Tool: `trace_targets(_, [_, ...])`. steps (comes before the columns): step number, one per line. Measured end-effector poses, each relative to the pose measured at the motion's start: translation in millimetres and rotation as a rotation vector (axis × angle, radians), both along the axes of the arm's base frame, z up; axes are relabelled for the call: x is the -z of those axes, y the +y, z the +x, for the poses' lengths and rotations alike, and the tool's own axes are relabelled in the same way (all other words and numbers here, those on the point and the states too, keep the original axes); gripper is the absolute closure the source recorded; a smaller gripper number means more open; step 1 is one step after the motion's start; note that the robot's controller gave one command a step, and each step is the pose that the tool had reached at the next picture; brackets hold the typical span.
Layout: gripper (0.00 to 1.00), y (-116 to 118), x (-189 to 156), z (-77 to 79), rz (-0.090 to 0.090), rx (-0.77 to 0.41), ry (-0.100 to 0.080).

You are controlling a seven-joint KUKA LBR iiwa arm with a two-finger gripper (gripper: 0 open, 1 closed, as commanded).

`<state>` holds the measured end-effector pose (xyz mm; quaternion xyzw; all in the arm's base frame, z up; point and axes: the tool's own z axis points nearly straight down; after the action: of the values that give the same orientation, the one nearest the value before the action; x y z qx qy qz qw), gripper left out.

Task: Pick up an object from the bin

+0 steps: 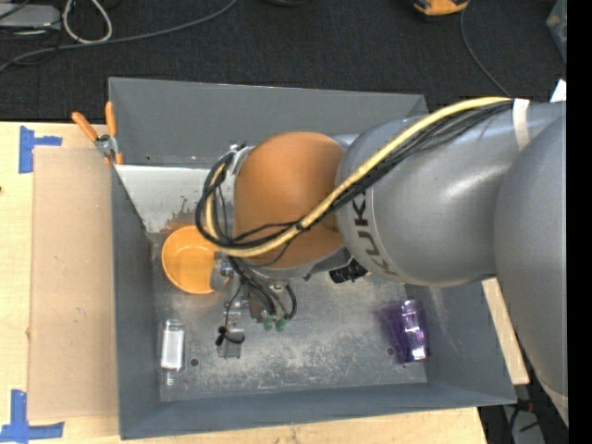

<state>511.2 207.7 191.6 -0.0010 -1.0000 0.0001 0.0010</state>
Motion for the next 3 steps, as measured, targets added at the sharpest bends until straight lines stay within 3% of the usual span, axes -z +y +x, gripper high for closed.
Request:
trace_targets(1, [0.00, 4.6, 80.0, 63.0, 0.003, 0.108, -0.004])
trace_targets(2, [0.00, 14.5, 89.2, 77.4, 0.001, -0.011, -0.002])
trace_targets(3, [0.00, 33.9, 91.1, 84.9, 0.003, -0.374, -0.004])
